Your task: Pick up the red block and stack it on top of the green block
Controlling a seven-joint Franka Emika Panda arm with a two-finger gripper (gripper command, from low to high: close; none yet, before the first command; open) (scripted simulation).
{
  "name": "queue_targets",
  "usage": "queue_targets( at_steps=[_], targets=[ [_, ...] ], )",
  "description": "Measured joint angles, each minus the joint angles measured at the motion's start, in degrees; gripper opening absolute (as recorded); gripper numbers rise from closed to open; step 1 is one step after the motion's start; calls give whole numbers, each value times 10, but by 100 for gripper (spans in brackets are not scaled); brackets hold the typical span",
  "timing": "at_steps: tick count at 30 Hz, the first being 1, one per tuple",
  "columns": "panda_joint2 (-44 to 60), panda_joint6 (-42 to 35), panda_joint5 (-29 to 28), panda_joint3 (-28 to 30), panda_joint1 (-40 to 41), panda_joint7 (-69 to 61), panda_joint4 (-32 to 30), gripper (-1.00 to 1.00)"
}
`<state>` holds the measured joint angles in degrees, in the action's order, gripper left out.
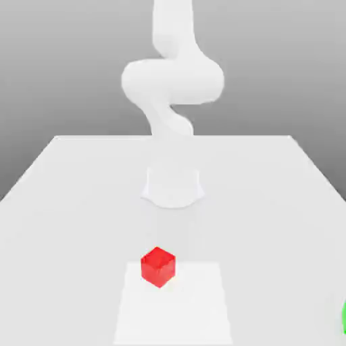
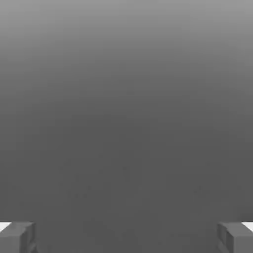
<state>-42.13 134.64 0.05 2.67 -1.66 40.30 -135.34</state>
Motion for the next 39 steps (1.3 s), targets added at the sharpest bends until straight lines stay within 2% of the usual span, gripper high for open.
queue_targets(
  at_steps=[9,18,24,30,31,37,39],
  targets=[
    [162,118,-6,96,-67,-230,-147,0],
    [367,267,-35,157,-108,-473,-297,0],
    [449,331,42,140,-112,-547,-293,0],
    [522,391,139,59,-56,-616,-284,0],
    [534,401,149,44,-43,-623,-283,-100],
    [539,405,154,36,-36,-626,-283,-100],
    [528,396,142,49,-46,-618,-284,-100]
  ],
)
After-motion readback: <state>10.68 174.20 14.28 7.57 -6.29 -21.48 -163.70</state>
